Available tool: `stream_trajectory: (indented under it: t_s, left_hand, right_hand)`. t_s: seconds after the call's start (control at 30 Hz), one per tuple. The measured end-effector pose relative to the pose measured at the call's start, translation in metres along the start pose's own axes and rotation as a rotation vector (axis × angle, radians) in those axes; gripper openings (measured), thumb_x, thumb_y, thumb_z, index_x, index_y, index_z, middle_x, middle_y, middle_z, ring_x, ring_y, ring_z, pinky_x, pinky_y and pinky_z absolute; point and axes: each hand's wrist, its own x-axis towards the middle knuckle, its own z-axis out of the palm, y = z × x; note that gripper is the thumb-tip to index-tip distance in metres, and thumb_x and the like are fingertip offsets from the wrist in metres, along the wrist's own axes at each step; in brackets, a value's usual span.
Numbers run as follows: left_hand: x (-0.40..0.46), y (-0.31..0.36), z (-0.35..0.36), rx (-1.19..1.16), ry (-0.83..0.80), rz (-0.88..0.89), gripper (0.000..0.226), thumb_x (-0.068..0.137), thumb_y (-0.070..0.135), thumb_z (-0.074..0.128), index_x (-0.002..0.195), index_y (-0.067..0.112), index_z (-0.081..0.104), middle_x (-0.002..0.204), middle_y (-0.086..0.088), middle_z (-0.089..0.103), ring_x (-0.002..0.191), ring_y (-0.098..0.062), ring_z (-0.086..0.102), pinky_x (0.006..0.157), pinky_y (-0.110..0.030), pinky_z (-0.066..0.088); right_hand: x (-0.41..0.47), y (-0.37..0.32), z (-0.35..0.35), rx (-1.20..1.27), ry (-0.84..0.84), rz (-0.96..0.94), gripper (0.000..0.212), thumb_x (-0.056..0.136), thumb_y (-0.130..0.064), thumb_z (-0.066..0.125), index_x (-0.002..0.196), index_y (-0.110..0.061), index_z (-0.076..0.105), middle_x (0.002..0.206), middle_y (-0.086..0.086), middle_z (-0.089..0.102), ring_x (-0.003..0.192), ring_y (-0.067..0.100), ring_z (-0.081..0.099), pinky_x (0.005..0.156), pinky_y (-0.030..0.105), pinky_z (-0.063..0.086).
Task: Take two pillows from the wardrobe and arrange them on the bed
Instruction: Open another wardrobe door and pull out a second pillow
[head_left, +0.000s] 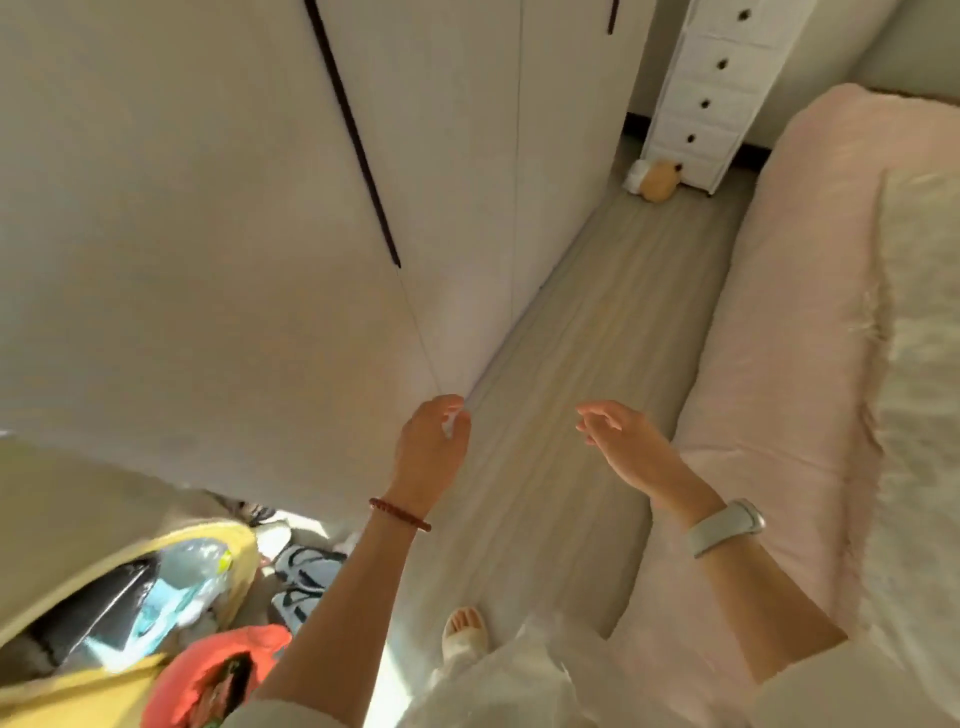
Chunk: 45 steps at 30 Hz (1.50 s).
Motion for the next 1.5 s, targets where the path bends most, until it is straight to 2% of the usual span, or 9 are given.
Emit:
stream_trajectory:
  t_s: [0.1,0.23,0.33,0.63,0.87,0.97,1.17,1.4,1.5]
  left_hand:
    - [0.071,0.041,0.031,-0.014,-0.179,0.131,0.023,0.091,0.018,0.051,0.111,0.011,0.059,0.116,-0.008,0.062,0.105,-0.020,0.058,0.086,-0.023,0.040]
    - [0.149,0.102,0.090,-0.013,-0.339,0.278,0.024,0.092,0.015,0.050,0.113,0.006,0.058,0.118,-0.012,0.061,0.108,-0.024,0.056,0.090,-0.027,0.040]
    - [0.203,0.144,0.135,-0.015,-0.409,0.339,0.024,0.092,0.015,0.050,0.113,0.007,0.058,0.118,-0.010,0.061,0.108,-0.022,0.056,0.092,-0.029,0.041]
    - [0.430,0.342,0.224,0.012,-0.324,0.522,0.025,0.091,0.015,0.049,0.113,0.006,0.058,0.117,-0.011,0.062,0.108,-0.022,0.056,0.089,-0.026,0.039]
    - [0.613,0.499,0.194,-0.002,0.015,0.713,0.024,0.091,0.016,0.048,0.112,0.010,0.059,0.115,-0.009,0.062,0.104,-0.020,0.057,0.084,-0.022,0.037]
    - [0.686,0.570,0.164,-0.002,0.229,0.818,0.025,0.091,0.015,0.047,0.113,0.011,0.058,0.117,-0.008,0.061,0.106,-0.019,0.056,0.084,-0.021,0.037]
    - [0.774,0.688,0.093,0.042,0.757,1.061,0.021,0.088,0.009,0.049,0.105,0.006,0.060,0.109,-0.012,0.063,0.102,-0.029,0.056,0.087,-0.040,0.042]
    - [0.827,0.722,0.062,0.230,1.301,1.066,0.019,0.080,0.002,0.054,0.094,0.008,0.065,0.101,-0.011,0.066,0.095,-0.027,0.056,0.078,-0.038,0.037]
    - [0.838,0.708,0.059,0.416,1.412,1.028,0.021,0.079,0.000,0.052,0.093,0.006,0.066,0.102,-0.014,0.066,0.098,-0.023,0.050,0.076,-0.039,0.039]
  right_hand:
    - [0.035,0.001,-0.038,0.123,0.166,0.101,0.023,0.094,-0.015,0.041,0.107,-0.018,0.059,0.111,0.015,0.064,0.102,0.030,0.059,0.083,0.036,0.047]
    - [0.088,0.012,-0.094,0.208,0.344,0.191,0.025,0.093,-0.005,0.041,0.111,-0.001,0.058,0.105,0.024,0.063,0.105,0.038,0.056,0.094,0.049,0.044]
    - [0.134,0.023,-0.137,0.271,0.376,0.248,0.026,0.093,-0.006,0.040,0.114,-0.002,0.055,0.099,0.011,0.058,0.103,0.030,0.055,0.089,0.040,0.043]
    - [0.341,-0.030,-0.330,0.269,0.466,0.169,0.025,0.092,-0.005,0.042,0.111,0.001,0.057,0.098,0.016,0.060,0.091,0.036,0.058,0.092,0.052,0.045]
    - [0.500,-0.141,-0.466,0.194,0.471,-0.092,0.026,0.093,-0.011,0.040,0.111,-0.004,0.057,0.105,0.018,0.062,0.098,0.030,0.058,0.095,0.050,0.044]
    - [0.568,-0.208,-0.527,0.116,0.501,-0.281,0.026,0.093,-0.014,0.039,0.112,-0.010,0.057,0.112,0.012,0.063,0.103,0.026,0.059,0.088,0.034,0.047]
    - [0.664,-0.359,-0.616,0.049,0.601,-0.725,0.025,0.092,-0.007,0.040,0.112,-0.008,0.056,0.104,0.015,0.067,0.093,0.028,0.062,0.085,0.034,0.047]
    - [0.745,-0.481,-0.632,0.010,0.770,-1.316,0.034,0.088,-0.015,0.040,0.121,-0.011,0.050,0.123,0.009,0.054,0.115,0.021,0.047,0.100,0.027,0.036]
    - [0.775,-0.511,-0.613,-0.042,0.755,-1.527,0.041,0.086,-0.018,0.041,0.125,-0.010,0.045,0.131,0.018,0.046,0.124,0.026,0.038,0.106,0.042,0.032]
